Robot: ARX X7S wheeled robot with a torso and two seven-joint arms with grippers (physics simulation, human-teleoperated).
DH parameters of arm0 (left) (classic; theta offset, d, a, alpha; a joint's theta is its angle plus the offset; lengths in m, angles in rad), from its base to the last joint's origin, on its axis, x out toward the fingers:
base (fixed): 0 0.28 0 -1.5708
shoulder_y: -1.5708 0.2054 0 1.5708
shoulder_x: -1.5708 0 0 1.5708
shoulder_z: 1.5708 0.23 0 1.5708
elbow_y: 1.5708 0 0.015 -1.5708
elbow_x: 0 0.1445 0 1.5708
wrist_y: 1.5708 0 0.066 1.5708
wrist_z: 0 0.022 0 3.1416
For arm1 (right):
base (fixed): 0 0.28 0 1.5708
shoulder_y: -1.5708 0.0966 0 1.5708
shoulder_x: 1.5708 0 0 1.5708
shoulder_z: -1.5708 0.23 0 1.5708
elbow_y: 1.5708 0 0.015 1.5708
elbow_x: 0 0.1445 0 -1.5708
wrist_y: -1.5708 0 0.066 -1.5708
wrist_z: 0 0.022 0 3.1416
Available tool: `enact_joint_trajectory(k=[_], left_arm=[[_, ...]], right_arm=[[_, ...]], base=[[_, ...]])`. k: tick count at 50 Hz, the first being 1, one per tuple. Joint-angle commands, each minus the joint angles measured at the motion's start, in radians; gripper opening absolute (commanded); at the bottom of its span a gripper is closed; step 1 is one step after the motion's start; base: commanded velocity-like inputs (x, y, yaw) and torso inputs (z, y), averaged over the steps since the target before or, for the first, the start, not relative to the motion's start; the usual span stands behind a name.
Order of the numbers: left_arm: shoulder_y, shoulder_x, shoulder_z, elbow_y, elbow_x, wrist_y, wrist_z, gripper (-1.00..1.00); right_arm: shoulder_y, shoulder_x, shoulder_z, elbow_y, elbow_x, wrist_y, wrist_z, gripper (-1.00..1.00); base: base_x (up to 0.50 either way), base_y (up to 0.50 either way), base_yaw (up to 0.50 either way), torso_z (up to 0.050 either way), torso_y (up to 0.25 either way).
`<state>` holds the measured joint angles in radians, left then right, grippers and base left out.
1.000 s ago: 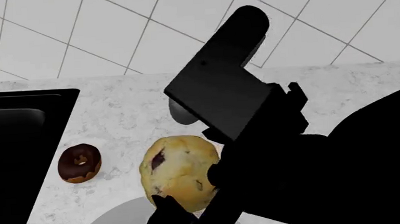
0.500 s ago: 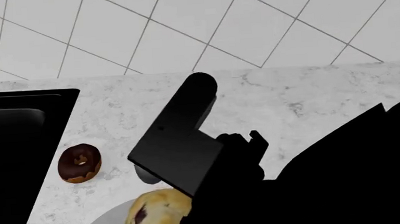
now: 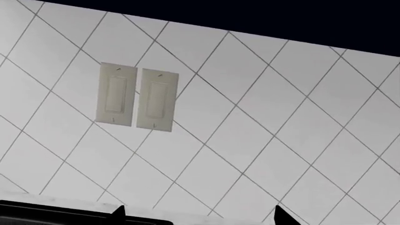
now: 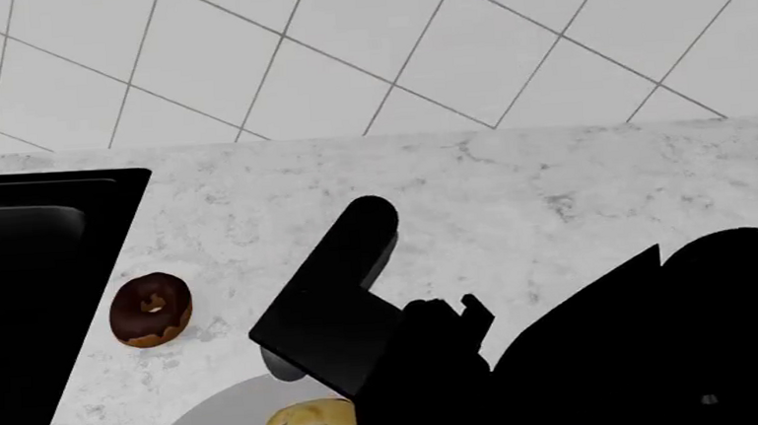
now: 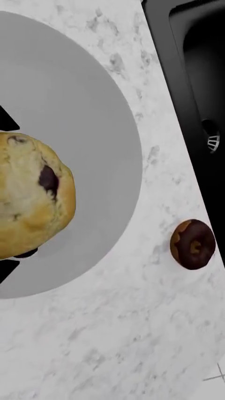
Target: Place the pastries on the plates.
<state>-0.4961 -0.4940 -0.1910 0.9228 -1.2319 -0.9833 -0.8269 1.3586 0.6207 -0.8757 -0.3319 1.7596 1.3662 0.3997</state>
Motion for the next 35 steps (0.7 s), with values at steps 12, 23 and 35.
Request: enact_joint_trajectory(k=[12, 23, 35], left_arm=[[0.010, -0.004, 0.008, -0.004, 0.007, 0.019, 0.003, 1.00], [-0.005, -0.004, 0.021, -0.015, 0.011, 0.025, 0.007, 1.00], [-0.027, -0.009, 0.045, -0.085, 0.058, 0.032, 0.045, 1.00]], right_arm=[[-0.020, -0.004, -0.028, 0.010, -0.051, -0.012, -0.019, 1.00], [0.087, 0.013, 0.007, -0.032, 0.115, -0.033, 0.078, 1.00], [0.445, 0.129, 0.091, -0.175, 0.507, -0.144, 0.290, 1.00]], base=[[0.00, 0.00, 0.00, 0.000, 0.000], [0.00, 0.00, 0.00, 0.000, 0.000], [0.00, 0.00, 0.00, 0.000, 0.000]])
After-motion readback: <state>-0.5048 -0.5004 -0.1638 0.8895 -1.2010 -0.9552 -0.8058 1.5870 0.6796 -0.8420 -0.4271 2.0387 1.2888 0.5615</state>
